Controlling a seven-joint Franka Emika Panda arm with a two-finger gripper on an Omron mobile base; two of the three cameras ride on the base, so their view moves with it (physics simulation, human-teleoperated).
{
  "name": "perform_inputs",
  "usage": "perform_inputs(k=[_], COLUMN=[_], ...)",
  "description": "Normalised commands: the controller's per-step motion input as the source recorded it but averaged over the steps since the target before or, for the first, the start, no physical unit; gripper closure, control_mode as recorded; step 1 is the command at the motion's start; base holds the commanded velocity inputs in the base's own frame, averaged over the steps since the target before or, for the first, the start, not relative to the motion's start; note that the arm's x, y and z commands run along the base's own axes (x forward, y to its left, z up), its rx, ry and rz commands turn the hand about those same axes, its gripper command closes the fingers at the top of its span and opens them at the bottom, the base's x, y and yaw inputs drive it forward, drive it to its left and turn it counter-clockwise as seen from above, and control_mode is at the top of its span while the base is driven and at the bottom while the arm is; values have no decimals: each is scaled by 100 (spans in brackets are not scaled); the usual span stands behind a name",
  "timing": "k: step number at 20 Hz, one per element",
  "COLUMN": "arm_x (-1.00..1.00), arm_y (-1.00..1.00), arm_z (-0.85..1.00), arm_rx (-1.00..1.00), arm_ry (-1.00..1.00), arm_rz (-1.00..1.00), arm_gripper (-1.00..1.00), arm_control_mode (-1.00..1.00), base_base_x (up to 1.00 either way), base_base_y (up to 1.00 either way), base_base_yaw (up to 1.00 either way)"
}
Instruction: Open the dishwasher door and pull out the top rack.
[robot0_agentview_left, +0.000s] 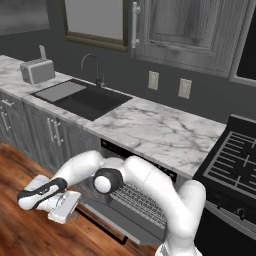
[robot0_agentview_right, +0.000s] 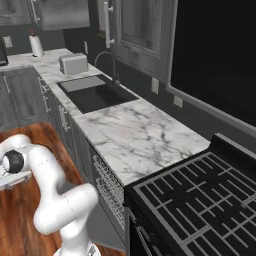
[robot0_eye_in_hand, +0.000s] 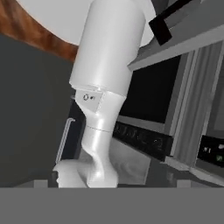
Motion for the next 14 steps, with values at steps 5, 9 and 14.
perform_inputs(k=[5, 9, 14], arm_x=[18, 26, 15], arm_y=[-90, -100, -82], arm_z=[60, 8, -14], arm_rx=[5, 8, 13], arm_ry=[0, -6, -6], arm_rz=[13, 11, -1], arm_gripper=[-100, -100, -100], arm_control_mode=[-100, -100, -100], base_base_x=[0, 0, 0], base_base_y=[0, 0, 0], base_base_yaw=[0, 0, 0])
